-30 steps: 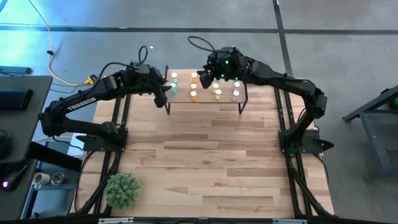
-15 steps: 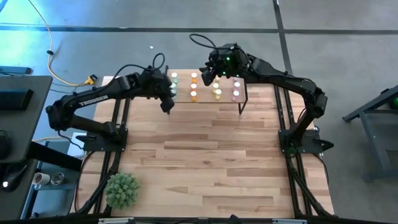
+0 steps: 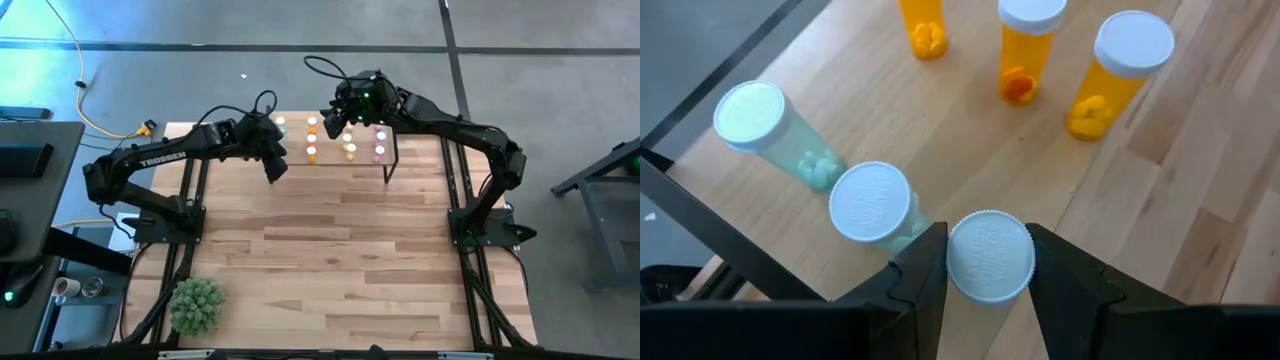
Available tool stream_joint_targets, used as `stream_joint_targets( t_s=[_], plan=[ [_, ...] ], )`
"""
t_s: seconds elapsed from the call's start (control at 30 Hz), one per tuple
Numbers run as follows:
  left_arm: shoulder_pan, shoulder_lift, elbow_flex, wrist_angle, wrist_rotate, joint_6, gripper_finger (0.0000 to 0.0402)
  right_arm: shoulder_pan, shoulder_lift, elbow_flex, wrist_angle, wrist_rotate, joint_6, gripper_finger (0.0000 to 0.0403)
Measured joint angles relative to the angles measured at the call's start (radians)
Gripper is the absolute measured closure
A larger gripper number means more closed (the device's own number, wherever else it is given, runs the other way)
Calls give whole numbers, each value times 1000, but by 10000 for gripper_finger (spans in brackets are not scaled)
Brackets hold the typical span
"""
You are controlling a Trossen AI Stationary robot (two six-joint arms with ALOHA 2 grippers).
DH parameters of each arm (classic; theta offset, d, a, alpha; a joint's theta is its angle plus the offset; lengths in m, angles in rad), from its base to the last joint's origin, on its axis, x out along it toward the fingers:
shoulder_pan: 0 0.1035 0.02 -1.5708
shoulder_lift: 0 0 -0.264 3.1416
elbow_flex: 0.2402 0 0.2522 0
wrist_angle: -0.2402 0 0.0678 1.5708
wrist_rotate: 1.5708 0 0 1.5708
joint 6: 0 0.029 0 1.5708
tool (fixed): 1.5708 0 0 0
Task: Pick and place medicine bottles onto shelf by color
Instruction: Put the blue pill bottle on the shelf aligned with the other blue pill bottles, then return to Home Position
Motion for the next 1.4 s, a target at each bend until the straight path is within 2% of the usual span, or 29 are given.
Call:
stream_joint_targets(
  t_s=[0.57, 1.03, 1.4],
  plan=[
    [0, 7, 1, -6, -24, -43, 284, 0, 0, 0, 0, 1, -2, 213],
    [1, 8, -2, -15, -20, -43, 211, 0, 0, 0, 0, 4, -14, 213],
    [1, -79, -1, -1, -21, -43, 202, 0, 0, 0, 0, 3, -14, 213]
  ],
)
